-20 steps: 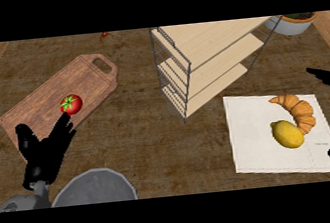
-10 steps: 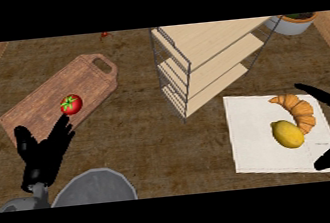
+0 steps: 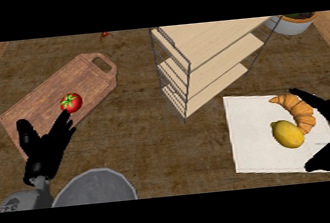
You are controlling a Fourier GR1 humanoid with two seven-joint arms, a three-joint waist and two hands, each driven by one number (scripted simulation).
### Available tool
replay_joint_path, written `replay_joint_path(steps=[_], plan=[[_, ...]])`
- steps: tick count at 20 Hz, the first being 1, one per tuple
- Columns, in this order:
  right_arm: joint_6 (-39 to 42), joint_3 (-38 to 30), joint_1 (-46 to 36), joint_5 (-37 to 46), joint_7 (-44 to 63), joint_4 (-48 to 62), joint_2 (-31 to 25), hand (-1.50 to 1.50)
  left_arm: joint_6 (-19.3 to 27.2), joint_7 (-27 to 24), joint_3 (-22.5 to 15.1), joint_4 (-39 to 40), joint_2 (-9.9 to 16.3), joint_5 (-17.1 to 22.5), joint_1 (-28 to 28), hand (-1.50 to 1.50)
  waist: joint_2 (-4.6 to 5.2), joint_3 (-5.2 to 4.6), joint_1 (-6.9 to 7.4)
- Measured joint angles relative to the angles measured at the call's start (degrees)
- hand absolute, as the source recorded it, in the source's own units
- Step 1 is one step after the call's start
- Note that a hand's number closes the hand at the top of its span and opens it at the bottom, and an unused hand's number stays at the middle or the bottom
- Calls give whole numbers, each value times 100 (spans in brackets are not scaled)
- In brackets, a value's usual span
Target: Pick the lemon from the placemat and place it in the tiered shelf
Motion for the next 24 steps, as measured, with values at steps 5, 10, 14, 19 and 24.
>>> replay_joint_path(steps=[5, 10, 14, 19, 24], plan=[[-73, -29, -8, 554, -208, 302, 272, -150, -131, -67, 108, -93, -83, -110, 169, 0, 1, 0, 9], [-215, -75, -141, 1086, -291, 594, 554, -150, -156, -56, 203, -85, -188, -280, 162, 0, -1, 5, 12], [-479, -119, -315, 1485, -660, 1153, 688, -150, -96, 50, 187, -154, -342, -404, 123, 0, 2, 3, 17], [-807, -206, -428, 1736, -1059, 1615, 946, -150, -191, 197, 244, -435, -349, -460, 271, 0, 2, 2, 19], [-1061, -323, -582, 1971, -1511, 2116, 1096, -150, -263, 237, 300, -548, -428, -561, 332, 0, -9, -15, 19]])
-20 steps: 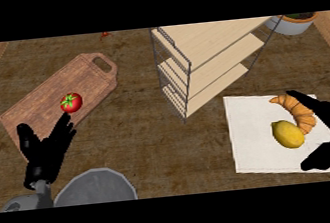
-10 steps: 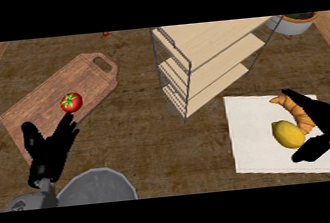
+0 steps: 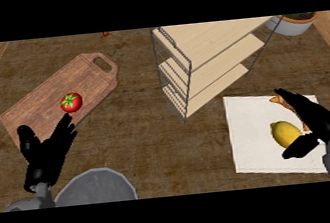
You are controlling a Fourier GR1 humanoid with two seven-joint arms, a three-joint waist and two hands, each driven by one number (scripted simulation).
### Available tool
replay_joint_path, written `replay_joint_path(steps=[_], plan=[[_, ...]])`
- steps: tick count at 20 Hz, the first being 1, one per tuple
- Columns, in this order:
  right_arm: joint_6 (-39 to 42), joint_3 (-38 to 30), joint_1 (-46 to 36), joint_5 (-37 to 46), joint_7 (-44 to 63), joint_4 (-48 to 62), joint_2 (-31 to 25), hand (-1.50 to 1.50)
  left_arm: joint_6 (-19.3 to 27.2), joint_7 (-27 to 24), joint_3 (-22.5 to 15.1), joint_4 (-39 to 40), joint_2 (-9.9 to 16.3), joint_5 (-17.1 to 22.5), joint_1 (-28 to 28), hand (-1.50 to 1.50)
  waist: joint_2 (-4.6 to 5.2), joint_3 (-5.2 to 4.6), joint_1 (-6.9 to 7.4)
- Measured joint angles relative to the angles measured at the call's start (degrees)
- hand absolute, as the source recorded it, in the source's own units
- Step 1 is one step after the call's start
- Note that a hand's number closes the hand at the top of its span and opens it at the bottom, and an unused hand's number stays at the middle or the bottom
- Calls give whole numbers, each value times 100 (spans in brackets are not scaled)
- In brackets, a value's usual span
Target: Pick the lemon from the placemat and place it in the tiered shelf
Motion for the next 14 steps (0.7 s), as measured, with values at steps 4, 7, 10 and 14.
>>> replay_joint_path(steps=[4, 7, 10, 14], plan=[[82, 191, -75, 233, -270, 196, -57, 150, -115, -100, 90, 160, -3, 20, -45, 0, -29, -43, 0], [250, 489, -100, 479, -547, 227, -236, 150, -69, -100, 78, 173, -42, -24, -89, 0, -44, -68, 6], [245, 478, -82, 448, -740, 262, -202, 150, -125, -83, 164, 200, 28, 4, -121, 0, -53, -79, -10], [240, 564, 12, 397, -904, 32, -35, 150, -75, 26, 161, 116, -1, -20, -119, 0, -52, -69, -24]])
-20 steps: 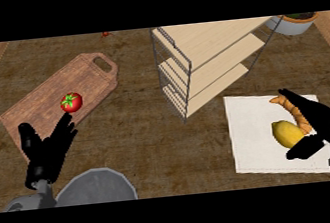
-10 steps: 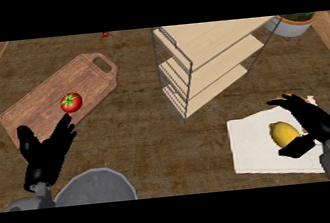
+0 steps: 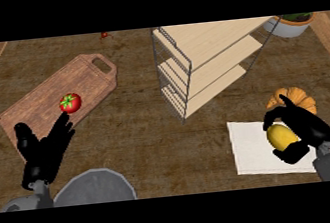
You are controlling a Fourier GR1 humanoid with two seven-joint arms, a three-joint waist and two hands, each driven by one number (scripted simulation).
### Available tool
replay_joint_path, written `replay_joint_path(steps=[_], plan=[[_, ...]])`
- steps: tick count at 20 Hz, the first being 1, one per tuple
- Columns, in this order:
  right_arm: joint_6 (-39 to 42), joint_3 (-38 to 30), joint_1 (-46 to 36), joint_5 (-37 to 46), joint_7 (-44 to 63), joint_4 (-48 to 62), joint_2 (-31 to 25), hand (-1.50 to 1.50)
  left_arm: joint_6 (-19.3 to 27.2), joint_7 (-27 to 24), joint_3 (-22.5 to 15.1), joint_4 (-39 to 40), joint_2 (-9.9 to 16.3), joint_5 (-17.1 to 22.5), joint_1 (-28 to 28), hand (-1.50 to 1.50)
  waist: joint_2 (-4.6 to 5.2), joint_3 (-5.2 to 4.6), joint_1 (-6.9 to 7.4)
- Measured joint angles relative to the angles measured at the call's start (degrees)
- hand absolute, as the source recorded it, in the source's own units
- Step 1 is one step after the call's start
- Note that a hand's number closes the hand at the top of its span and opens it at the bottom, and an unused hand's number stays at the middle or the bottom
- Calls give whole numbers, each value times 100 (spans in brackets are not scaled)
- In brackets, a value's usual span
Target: Pick the lemon from the placemat and place it in the tiered shelf
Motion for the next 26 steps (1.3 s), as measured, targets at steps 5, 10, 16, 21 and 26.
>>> replay_joint_path(steps=[5, 10, 16, 21, 26], plan=[[368, 1082, 39, 316, -175, -545, 514, 150, 9, -114, -49, 128, -73, -66, 2, 0, 22, 24, 29], [742, 1939, 410, 366, -137, -1714, 912, 150, -45, -144, 35, 162, -24, -22, 22, 0, 28, 62, -19], [1105, 1894, 949, -159, 177, -3819, 1037, 150, -3, -147, 79, 143, -31, -37, 76, 0, 23, 75, -100], [1565, 1403, 1093, -759, 1024, -5611, 1242, 150, -101, -145, 152, 140, 20, 48, 112, 0, 22, 74, -114], [2164, 540, 378, -1365, 2092, -6146, 1528, 150, -96, -49, 98, 12, 9, 12, 118, 0, 41, 74, -38]])
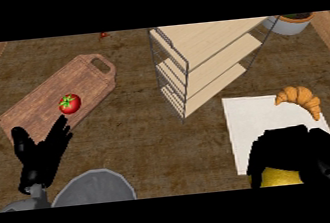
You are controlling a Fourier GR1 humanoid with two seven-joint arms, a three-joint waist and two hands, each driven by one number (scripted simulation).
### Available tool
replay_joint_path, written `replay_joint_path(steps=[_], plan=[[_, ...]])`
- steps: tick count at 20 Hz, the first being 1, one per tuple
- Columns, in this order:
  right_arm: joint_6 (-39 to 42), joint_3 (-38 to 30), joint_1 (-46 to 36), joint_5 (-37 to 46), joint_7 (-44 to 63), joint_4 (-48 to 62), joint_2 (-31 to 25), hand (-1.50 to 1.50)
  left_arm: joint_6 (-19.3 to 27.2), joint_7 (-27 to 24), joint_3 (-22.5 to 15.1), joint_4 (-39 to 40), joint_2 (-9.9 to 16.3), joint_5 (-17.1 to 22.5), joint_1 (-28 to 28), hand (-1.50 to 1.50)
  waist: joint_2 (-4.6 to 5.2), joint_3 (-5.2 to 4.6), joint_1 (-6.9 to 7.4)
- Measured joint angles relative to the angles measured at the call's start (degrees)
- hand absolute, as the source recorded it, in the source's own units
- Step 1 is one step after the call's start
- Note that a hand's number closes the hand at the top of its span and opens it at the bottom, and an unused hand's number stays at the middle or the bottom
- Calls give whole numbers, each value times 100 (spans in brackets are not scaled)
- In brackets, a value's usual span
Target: Pick the lemon from the placemat and place it in the tiered shelf
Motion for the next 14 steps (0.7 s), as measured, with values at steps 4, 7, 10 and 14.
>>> replay_joint_path(steps=[4, 7, 10, 14], plan=[[350, -633, -1040, -498, 953, 24, 269, 150, -45, -98, -1, 64, -12, -14, 27, 0, 5, -4, 37], [522, -1162, -1920, -1109, 1764, 92, 342, 150, -24, -21, -2, 48, -19, -20, -43, 0, 0, -5, 43], [474, -1660, -2899, -1649, 2428, 460, 266, 150, 48, -37, -54, 85, -105, -87, -84, 0, -2, -3, 51], [313, -2236, -4112, -2127, 2909, 1294, -86, 150, 32, -123, -30, 163, -112, -108, -120, 0, 2, 2, 65]])
